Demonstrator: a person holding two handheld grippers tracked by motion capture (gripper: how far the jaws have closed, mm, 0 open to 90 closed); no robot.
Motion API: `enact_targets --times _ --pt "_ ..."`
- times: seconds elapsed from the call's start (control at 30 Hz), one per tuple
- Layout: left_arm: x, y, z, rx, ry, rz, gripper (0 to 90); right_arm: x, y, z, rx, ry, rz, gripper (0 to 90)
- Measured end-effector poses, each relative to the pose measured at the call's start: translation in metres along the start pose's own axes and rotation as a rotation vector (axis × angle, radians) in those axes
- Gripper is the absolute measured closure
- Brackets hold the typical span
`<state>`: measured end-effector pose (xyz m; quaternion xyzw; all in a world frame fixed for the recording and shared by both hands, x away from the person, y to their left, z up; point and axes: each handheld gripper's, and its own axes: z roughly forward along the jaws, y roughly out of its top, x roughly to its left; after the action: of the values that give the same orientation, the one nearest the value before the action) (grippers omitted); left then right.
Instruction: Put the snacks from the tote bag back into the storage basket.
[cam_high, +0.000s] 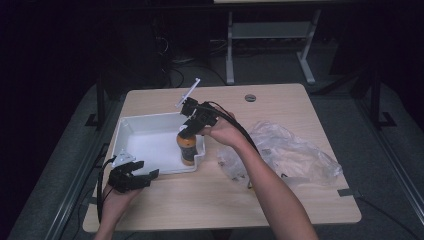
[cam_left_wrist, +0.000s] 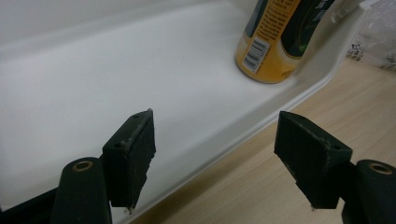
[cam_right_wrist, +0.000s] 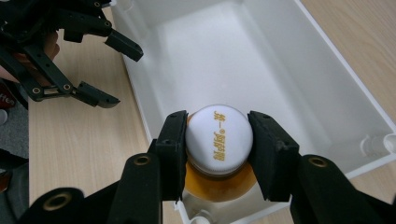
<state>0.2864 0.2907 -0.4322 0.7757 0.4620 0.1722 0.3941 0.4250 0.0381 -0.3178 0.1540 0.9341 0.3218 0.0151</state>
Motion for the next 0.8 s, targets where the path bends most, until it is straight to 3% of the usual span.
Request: enact_targets --times 0.3,0.8 --pt "0.002 0.000 0.000 -0.003 0.000 0.001 28.2 -0.001 0.000 -0.001 -0.017 0.011 0.015 55.9" --pt "0.000 0.002 0.002 -0.012 0.008 -0.005 23.6 0.000 -0.004 -0.024 -0.078 0.011 0.045 46.2"
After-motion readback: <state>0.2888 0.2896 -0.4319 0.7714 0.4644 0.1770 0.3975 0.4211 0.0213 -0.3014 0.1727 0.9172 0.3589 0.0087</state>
